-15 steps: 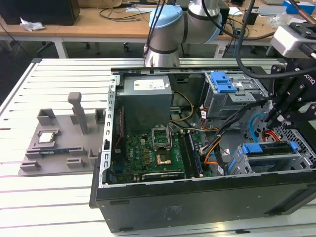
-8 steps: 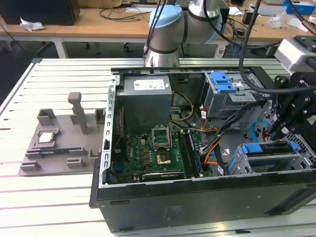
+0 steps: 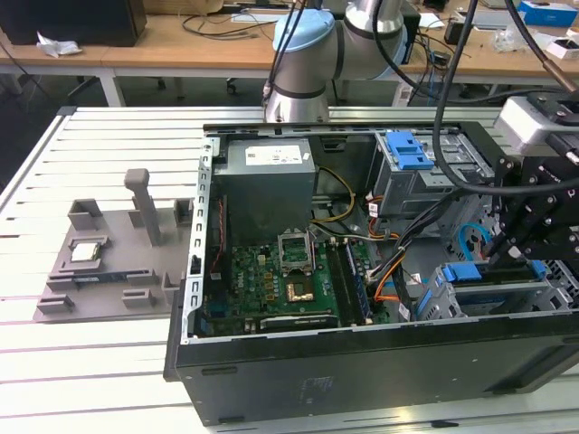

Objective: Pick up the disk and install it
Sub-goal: 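Insert the second disk wire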

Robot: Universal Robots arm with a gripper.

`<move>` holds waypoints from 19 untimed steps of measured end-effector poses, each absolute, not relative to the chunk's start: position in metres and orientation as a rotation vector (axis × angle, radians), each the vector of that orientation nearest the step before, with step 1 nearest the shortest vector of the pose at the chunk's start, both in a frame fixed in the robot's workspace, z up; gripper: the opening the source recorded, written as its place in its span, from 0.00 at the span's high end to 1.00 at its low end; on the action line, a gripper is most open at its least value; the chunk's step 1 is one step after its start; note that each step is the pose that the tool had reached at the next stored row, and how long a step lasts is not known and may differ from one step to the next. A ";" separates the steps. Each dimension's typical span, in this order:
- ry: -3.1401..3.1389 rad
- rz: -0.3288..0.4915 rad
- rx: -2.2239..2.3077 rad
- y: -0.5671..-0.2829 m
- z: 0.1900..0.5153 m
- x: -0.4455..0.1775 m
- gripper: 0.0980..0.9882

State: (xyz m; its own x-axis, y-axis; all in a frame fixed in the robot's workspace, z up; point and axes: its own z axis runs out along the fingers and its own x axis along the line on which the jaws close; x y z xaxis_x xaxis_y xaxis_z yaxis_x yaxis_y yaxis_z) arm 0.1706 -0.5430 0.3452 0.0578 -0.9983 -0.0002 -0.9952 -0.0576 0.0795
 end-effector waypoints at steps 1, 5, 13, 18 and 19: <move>-2.116 -0.085 2.242 -0.543 0.345 0.171 0.93; -2.116 -0.085 2.242 -0.543 0.344 0.171 0.93; -2.116 -0.085 2.242 -0.543 0.338 0.173 0.93; -2.116 -0.084 2.242 -0.543 0.339 0.173 0.85; -2.115 -0.083 2.242 -0.543 0.345 0.173 0.85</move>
